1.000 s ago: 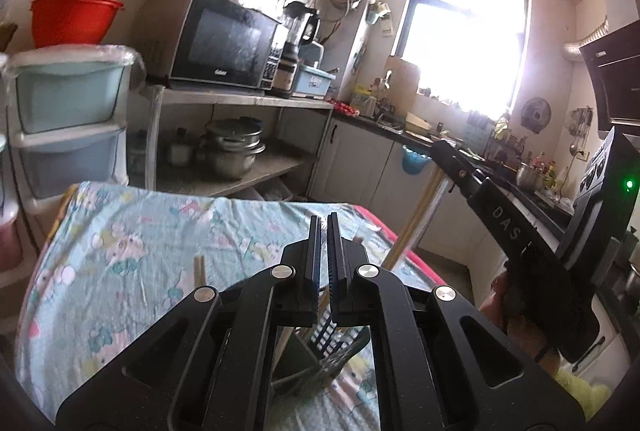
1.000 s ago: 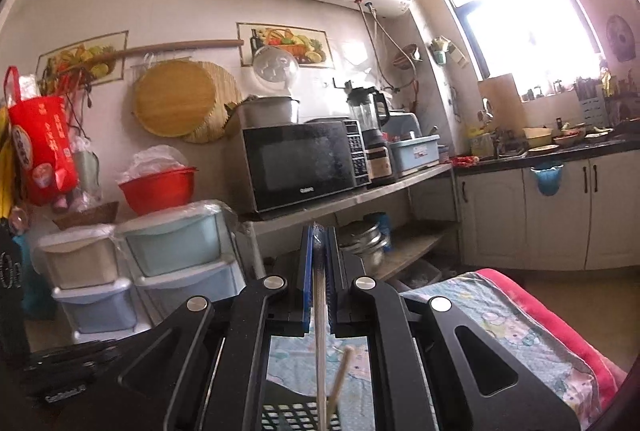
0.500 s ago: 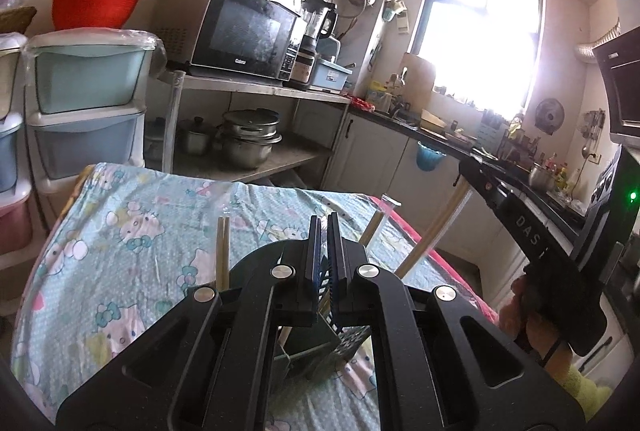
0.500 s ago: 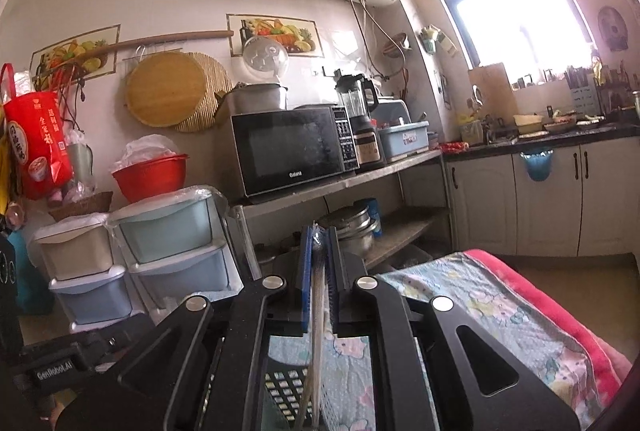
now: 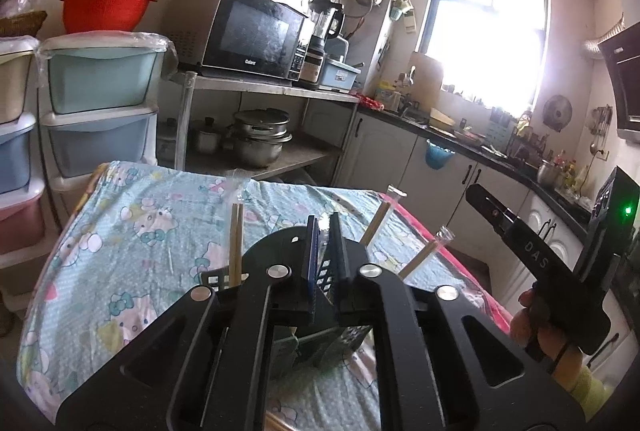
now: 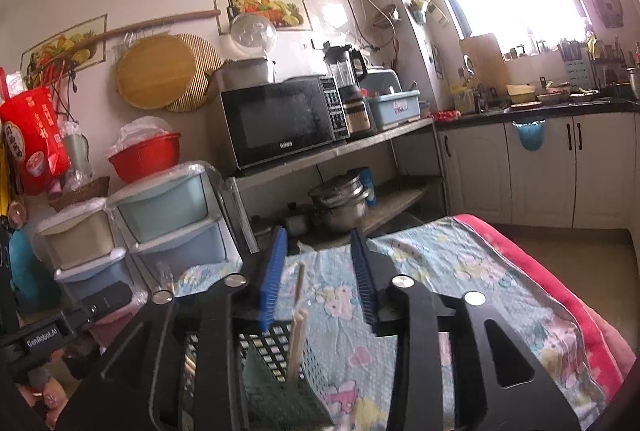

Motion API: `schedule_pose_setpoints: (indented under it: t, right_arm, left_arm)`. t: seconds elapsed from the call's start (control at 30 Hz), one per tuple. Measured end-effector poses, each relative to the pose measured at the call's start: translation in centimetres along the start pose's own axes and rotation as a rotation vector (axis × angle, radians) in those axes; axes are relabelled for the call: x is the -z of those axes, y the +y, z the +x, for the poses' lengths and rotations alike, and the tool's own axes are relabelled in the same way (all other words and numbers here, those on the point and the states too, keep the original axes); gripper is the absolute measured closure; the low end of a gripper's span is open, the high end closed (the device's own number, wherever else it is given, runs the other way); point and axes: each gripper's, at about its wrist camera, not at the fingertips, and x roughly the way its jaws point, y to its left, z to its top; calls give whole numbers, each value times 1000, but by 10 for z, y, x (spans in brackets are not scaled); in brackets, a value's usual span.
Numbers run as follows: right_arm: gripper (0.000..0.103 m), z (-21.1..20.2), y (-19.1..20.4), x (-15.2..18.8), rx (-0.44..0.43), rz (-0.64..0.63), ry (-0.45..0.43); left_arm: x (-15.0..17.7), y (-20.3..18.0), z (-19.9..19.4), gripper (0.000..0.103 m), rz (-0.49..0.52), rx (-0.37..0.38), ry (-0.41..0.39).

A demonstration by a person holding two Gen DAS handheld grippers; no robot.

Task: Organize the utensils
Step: 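Open both tools to release the chopsticks into the caddy, then move both open tools back down toward the chopsticks on the cloth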

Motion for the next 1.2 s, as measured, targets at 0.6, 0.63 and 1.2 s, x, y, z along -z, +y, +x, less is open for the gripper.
schedule_pose_setpoints:
  t: [0.6, 0.63, 1.2]
  right_arm:
    - [35, -15, -6, 15, 1, 21, 109]
    - [34, -16, -6, 15, 0, 19, 112]
    - [27, -45, -4, 17, -33, 2, 130]
  left_arm:
    - [13, 7, -14, 31, -42, -26, 20]
    - [14, 7, -15, 26, -44, -27, 17]
    - [31, 17, -37, 11, -66, -80, 7]
